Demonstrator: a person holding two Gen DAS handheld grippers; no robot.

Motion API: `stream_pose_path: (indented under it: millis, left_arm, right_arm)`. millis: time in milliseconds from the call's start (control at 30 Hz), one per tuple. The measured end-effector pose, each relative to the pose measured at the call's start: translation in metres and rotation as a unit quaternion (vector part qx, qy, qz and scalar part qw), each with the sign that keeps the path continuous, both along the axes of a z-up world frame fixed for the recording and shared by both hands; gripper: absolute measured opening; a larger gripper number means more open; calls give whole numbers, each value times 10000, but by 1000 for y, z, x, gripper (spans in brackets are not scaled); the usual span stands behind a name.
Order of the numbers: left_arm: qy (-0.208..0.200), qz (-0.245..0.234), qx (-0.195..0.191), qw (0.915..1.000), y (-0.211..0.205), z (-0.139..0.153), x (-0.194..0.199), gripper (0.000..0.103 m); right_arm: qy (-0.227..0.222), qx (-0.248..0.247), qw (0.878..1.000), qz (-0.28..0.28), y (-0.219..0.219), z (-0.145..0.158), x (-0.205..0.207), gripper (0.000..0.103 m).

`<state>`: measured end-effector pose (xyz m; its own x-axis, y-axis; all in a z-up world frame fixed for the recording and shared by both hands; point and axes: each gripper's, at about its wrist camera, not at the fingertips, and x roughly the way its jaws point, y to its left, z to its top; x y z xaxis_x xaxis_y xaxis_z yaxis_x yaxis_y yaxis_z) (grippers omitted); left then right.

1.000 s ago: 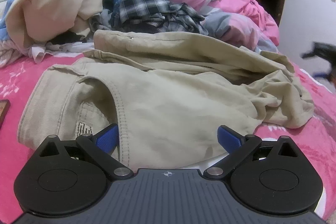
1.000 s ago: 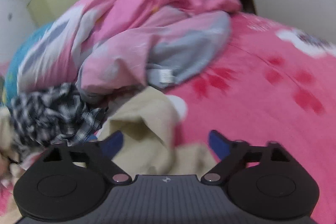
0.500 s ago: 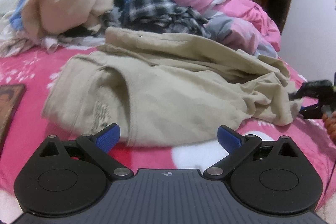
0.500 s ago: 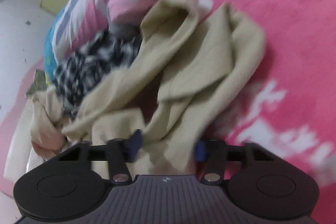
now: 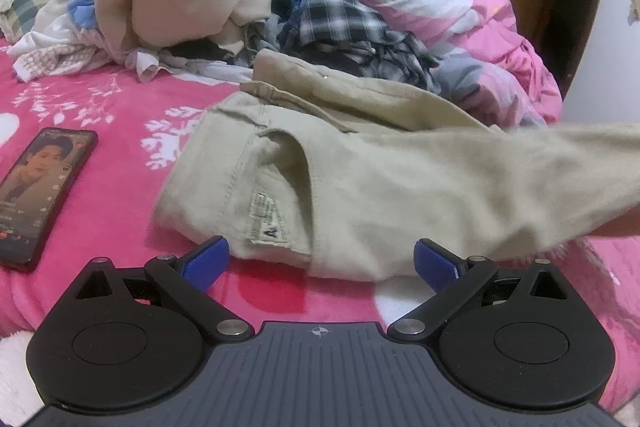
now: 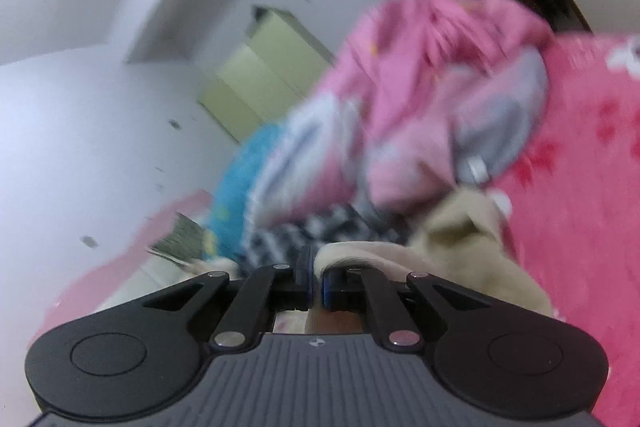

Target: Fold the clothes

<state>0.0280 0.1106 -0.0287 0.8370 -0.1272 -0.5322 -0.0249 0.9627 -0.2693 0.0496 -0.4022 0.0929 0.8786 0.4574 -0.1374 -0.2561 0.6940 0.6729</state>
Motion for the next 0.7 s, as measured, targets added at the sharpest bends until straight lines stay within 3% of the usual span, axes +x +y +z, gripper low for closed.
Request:
stream_pose_path:
  millis: [67,167,233,300,333,367,400,433,467,567,700]
  left_arm:
    - [-6,9,-20,10000,3,0,-1,100]
    - [-5,31,-69,10000,9,-1,-2,100]
    - [-3,71,-102,9999,13,-3,-3,100]
    - [31,92,-139,9999,16,-5,-2,100]
    - [51,101,-163,9998,18,-6,-2,100]
    - [71,110,-186,9997,20,-7,-2,100]
    - [92,119,-209,9997,22,-8,-1,100]
    - [110,129,-231,9996,24,-9,-1,100]
    - [82,147,-222,9996,25,-9,-2,100]
    - [27,223,-256,9994,32,-8,-2,100]
    - [-27,366,-384,9986,43,-8,-1,100]
  right_arm:
    - [-277,-17,9996,-15,-4,21,-22,5]
    - [-64,-235,9995,-208,-8,10,-46,5]
    - [428,-472,9971,-419,-12,-17,-51,5]
    - [1223,-1001,9842,-804,-16,-51,-47,9]
    - [1780,-1315,9707,-935,-19,-73,-42,21]
    - [2297,-1566,9545,-1081,-22,-93,-38,41]
    - [2650,-1612,9428,-1220,-26,-108,-39,48]
    - [2827,-1481,9388,-1295,-32,-118,-43,47]
    - [2872,-1370,9380,-1373,-35,-122,-50,47]
    - [2336,-1184,9510,-1643,-39,-100,-74,52]
    - [1477,-1425,9561,-2091,-26,-54,-93,52]
